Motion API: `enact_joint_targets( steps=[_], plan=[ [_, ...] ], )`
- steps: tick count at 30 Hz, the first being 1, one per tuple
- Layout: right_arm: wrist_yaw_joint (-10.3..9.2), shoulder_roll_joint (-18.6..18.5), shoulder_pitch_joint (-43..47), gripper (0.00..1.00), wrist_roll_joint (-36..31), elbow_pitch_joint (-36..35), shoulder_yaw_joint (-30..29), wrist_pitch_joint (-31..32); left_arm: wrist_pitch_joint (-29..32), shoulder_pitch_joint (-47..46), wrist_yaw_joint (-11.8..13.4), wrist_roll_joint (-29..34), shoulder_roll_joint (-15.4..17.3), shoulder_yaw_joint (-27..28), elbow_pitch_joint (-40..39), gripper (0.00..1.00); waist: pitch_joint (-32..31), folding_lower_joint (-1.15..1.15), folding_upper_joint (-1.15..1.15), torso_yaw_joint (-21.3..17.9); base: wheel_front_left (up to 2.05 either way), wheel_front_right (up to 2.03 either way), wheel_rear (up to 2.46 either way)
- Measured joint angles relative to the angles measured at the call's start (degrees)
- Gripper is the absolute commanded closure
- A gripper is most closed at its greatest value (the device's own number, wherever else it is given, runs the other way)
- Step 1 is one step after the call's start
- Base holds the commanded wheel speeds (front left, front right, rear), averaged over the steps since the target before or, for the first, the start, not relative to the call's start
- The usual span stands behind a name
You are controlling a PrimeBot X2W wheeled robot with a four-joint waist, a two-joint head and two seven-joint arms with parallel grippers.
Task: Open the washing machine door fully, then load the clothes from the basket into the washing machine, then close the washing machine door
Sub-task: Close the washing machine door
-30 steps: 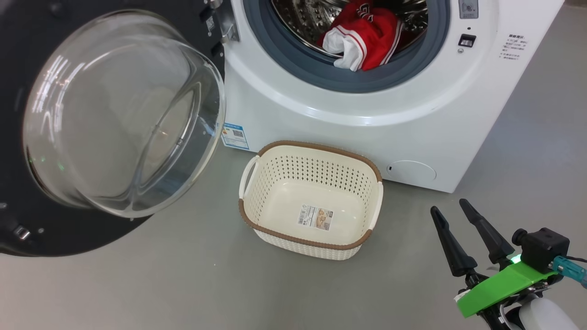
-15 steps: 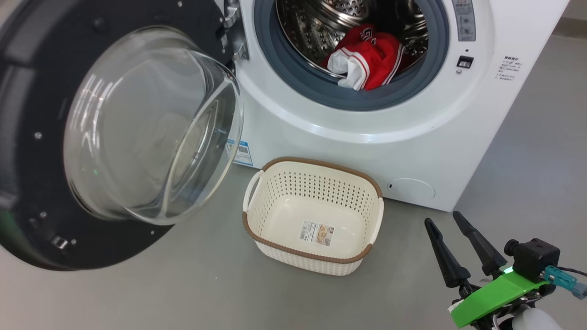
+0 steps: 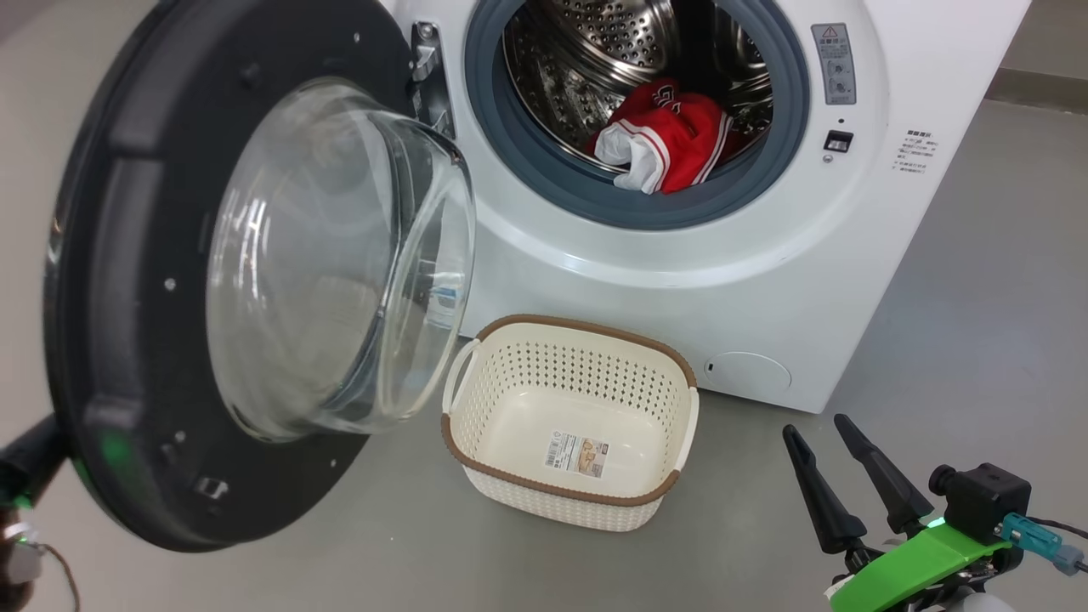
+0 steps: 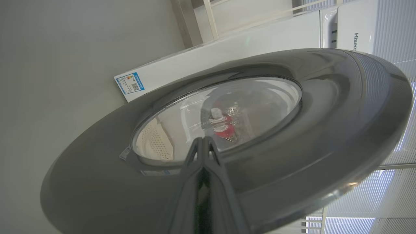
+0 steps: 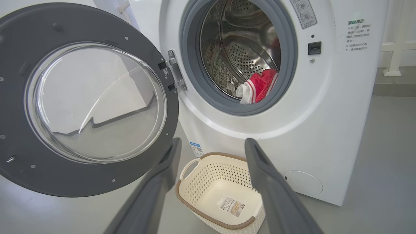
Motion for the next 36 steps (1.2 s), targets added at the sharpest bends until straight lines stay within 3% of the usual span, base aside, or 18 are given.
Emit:
enact_joint_targets(
  steps=[17, 36],
  plan=[
    [0.00, 0.7, 0.0, 0.00, 0.0, 0.0, -0.3, 0.0, 7.7, 7.6, 5.9, -1.6, -5.5, -4.6, -18.0, 1.00, -0.5, 0.00, 0.00, -2.0, 0.00, 0.00, 0.00],
    [0.00, 0.7, 0.0, 0.00, 0.0, 0.1, -0.7, 0.0, 8.2, 10.0, 7.3, -1.8, -7.4, -6.1, -23.7, 1.00, -0.8, 0.00, 0.00, -3.9, 0.00, 0.00, 0.00]
  ],
)
